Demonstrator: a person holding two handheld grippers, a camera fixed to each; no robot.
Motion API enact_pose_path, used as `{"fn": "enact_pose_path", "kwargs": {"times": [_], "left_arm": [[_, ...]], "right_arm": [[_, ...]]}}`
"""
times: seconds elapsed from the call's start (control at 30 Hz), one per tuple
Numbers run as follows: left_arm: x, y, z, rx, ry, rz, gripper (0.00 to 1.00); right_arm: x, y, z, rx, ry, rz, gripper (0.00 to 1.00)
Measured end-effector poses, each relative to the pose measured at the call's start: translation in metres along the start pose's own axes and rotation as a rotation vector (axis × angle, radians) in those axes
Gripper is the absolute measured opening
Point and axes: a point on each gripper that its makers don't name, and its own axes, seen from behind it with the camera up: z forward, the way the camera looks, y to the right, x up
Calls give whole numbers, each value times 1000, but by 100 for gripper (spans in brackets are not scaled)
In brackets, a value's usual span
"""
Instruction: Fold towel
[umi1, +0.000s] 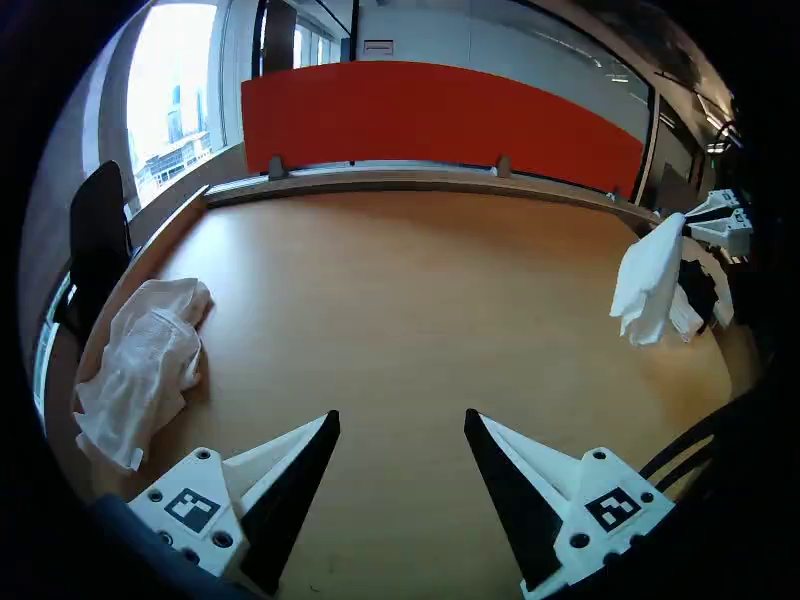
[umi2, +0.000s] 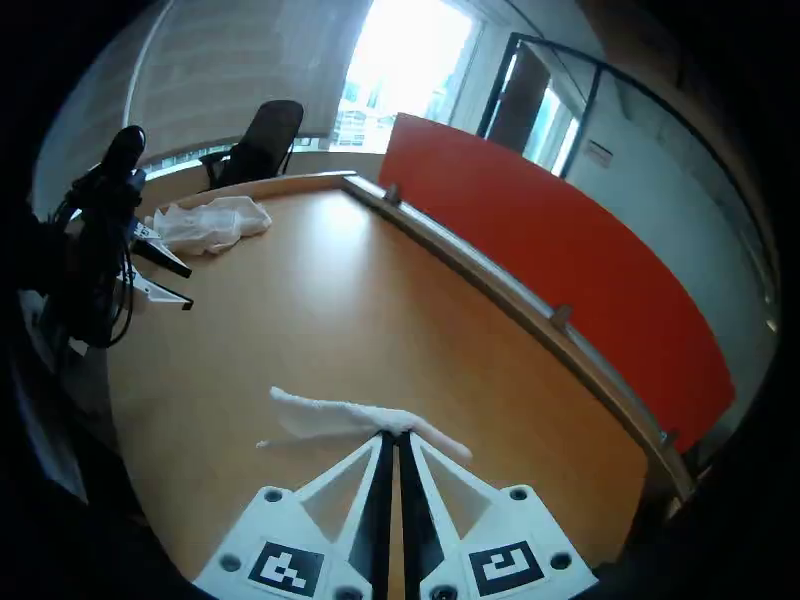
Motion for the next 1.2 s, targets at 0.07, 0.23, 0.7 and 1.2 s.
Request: {"fn": "enact_pose_path", "kwargs": {"times": [0.07, 0.23, 0.7, 1.2], "left_arm": [[0, 1, 0, 0, 0, 1, 92], [1, 2, 1, 0, -3, 4, 92], [1, -1, 4, 9, -11, 10, 92], [8, 0, 11, 20, -19, 21, 93]], "right_arm": [[-6, 8, -3, -9, -7, 4, 4], [-20, 31, -9, -35, -23, 20, 4], [-50, 85, -22, -97, -55, 72, 4], [-89, 145, -33, -170, -112, 87, 4]]}}
